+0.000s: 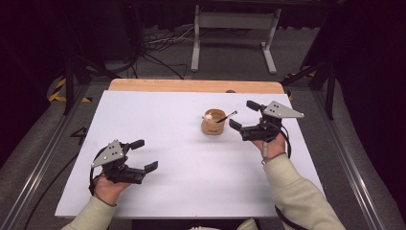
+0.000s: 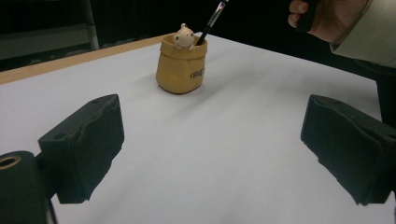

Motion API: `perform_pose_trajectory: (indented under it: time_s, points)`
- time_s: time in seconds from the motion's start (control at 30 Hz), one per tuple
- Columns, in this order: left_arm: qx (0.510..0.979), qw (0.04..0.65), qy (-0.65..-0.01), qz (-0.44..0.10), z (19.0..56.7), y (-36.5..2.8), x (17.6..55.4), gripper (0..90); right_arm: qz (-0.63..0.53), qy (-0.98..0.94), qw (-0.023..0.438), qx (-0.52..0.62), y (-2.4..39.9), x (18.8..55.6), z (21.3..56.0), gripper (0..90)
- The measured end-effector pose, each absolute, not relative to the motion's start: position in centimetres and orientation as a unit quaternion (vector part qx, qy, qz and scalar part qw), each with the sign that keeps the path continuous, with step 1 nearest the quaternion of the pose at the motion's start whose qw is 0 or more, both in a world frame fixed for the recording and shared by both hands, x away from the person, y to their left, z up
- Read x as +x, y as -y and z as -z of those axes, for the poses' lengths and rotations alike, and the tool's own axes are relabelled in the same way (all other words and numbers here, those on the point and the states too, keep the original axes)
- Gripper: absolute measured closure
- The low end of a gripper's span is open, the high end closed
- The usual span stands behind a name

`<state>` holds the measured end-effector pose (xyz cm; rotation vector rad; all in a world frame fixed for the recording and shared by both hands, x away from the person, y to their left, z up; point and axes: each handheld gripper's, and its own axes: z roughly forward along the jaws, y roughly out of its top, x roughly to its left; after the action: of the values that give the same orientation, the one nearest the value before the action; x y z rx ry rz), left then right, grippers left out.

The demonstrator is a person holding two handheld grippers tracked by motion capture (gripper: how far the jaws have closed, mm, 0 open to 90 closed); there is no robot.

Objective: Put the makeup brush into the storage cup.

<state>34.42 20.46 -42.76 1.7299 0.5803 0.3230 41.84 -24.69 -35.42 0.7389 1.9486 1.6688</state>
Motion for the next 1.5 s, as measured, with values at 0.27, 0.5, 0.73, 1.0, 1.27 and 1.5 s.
perform_pose_trajectory:
  time_s: [0.27, 0.5, 0.73, 1.0, 1.27, 1.5]
  points:
    - [0.744, 0.604, -0.251, -0.139, 42.6, -20.9, 34.3, 6.8, -0.596, -0.722, 0.241, 0.256, 26.9, 39.4, 35.9, 0.0]
    - [0.732, 0.622, -0.249, -0.126, 42.5, -21.4, 34.2, 4.3, -0.584, -0.732, 0.254, 0.241, 28.2, 37.6, 36.8, 0.0]
    - [0.725, 0.633, -0.244, -0.121, 42.6, -22.0, 34.0, 2.8, -0.586, -0.730, 0.258, 0.240, 29.1, 36.4, 37.8, 0.0]
    - [0.723, 0.639, -0.230, -0.128, 42.7, -22.4, 33.8, 2.6, -0.590, -0.727, 0.257, 0.241, 29.7, 35.3, 39.3, 0.0]
    - [0.720, 0.642, -0.229, -0.128, 43.1, -22.9, 33.5, 2.4, -0.590, -0.726, 0.253, 0.246, 30.0, 34.5, 40.9, 0.0]
    - [0.715, 0.649, -0.229, -0.122, 43.5, -23.0, 33.4, 2.5, -0.586, -0.731, 0.257, 0.236, 30.0, 33.7, 41.8, 0.0]
